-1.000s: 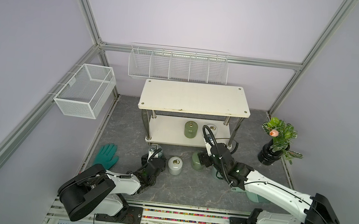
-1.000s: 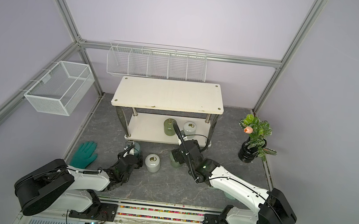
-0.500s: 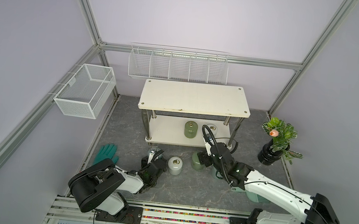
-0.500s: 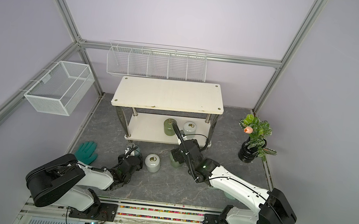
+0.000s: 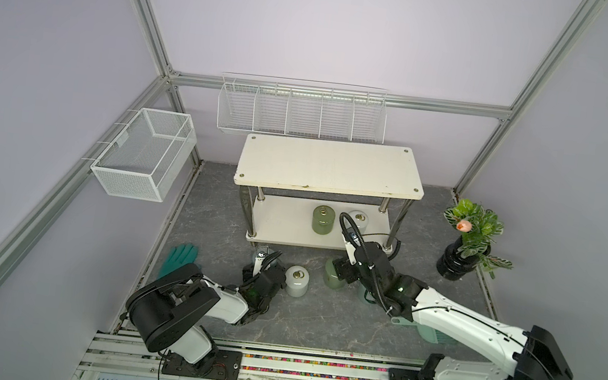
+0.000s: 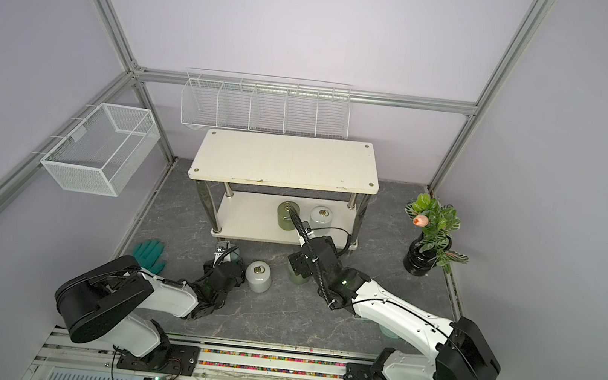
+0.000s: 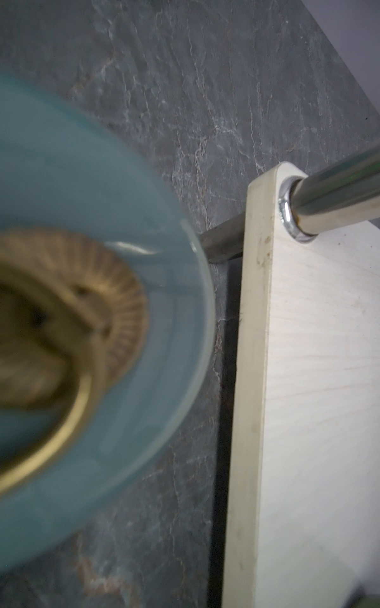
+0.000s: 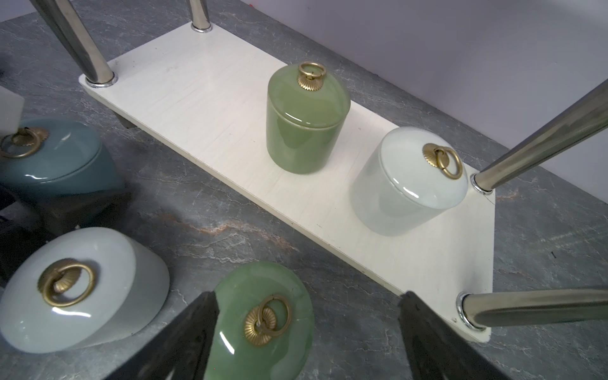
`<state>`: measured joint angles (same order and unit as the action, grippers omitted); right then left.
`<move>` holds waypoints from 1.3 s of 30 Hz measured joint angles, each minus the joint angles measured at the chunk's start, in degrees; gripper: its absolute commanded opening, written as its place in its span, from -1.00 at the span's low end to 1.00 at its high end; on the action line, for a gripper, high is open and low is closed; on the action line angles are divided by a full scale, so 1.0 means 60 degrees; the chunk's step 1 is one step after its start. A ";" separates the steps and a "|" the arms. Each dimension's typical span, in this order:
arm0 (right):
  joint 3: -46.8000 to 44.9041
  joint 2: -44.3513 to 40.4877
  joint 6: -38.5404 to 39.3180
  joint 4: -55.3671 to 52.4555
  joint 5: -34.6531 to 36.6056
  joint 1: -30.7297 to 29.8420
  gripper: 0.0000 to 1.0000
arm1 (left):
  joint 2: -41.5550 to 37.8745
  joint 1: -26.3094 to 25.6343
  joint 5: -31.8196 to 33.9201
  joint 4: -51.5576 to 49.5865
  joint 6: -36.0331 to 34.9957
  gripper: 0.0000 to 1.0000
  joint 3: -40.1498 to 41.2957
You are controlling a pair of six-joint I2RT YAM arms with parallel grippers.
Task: Remove the tea canisters from the shelf
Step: Place the tea canister at the center of the board.
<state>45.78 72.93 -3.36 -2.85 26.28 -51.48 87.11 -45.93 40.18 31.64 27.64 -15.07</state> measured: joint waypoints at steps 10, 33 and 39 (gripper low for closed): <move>-0.0040 -0.0004 0.0036 0.0222 0.0000 0.0000 0.78 | -0.0342 -0.0066 0.0029 -0.0852 0.0765 0.63 -0.0080; -0.0098 -0.0393 0.0029 0.0087 0.0189 -0.0266 0.78 | 0.0361 -0.0914 0.1086 -0.3053 0.2772 0.80 -0.1064; -0.0098 -0.0415 0.0033 0.0076 0.0277 -0.0284 0.78 | 0.0368 -0.1249 0.1384 -0.3770 0.3155 0.87 -0.1275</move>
<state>45.19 70.43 -3.16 -2.39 27.94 -53.19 89.32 -53.43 48.49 9.02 46.57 -22.72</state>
